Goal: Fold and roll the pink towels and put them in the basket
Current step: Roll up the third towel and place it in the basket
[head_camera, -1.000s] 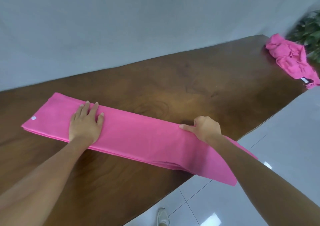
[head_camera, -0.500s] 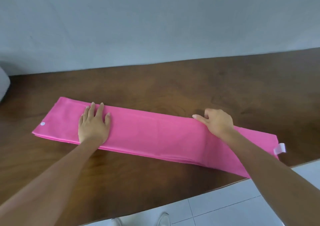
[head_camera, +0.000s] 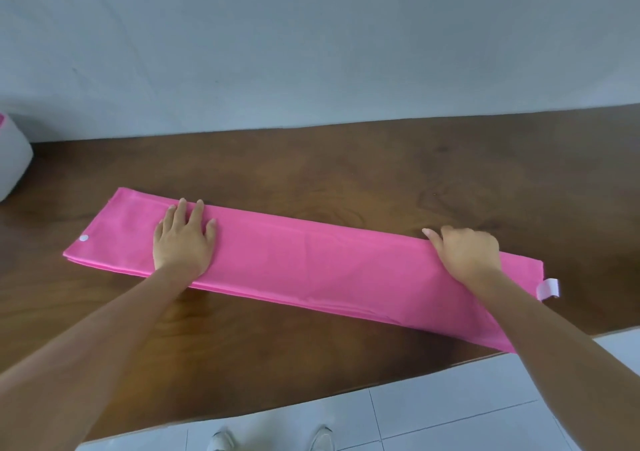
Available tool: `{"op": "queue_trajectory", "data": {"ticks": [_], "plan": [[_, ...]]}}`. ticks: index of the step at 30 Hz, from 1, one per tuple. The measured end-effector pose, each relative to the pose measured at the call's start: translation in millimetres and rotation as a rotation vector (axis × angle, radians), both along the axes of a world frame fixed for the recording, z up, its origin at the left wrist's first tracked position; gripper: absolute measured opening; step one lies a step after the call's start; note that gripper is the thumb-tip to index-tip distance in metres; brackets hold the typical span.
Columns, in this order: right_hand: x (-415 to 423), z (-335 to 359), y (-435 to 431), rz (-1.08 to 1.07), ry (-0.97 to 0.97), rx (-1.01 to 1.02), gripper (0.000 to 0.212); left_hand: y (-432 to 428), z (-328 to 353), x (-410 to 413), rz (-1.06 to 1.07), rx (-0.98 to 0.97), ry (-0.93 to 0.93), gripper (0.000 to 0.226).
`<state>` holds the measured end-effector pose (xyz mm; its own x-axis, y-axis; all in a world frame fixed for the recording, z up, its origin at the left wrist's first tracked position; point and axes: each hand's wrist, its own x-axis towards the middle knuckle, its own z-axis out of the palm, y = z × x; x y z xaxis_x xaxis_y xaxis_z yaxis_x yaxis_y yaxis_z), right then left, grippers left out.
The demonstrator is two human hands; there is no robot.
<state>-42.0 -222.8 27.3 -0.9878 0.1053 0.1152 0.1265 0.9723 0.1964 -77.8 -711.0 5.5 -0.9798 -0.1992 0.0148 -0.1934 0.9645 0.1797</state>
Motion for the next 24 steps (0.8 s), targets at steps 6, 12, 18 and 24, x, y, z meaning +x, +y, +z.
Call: {"op": "queue_trajectory", "data": {"ticks": [6, 12, 18, 24], "plan": [[-4, 10, -38, -0.085, 0.012, -0.047, 0.038, 22, 10, 4, -0.141, 0.032, 0.039, 0.052], [33, 31, -164, -0.011, -0.029, -0.604, 0.035, 76, 6, 22, -0.613, 0.175, 0.012, 0.054], [28, 21, -237, -0.145, -0.252, -0.628, 0.063, 73, 7, 22, -0.726, 0.122, -0.042, 0.054], [26, 2, -262, -0.182, -0.333, -0.466, 0.075, 41, 5, 24, -0.739, -0.032, -0.085, 0.058]]}}
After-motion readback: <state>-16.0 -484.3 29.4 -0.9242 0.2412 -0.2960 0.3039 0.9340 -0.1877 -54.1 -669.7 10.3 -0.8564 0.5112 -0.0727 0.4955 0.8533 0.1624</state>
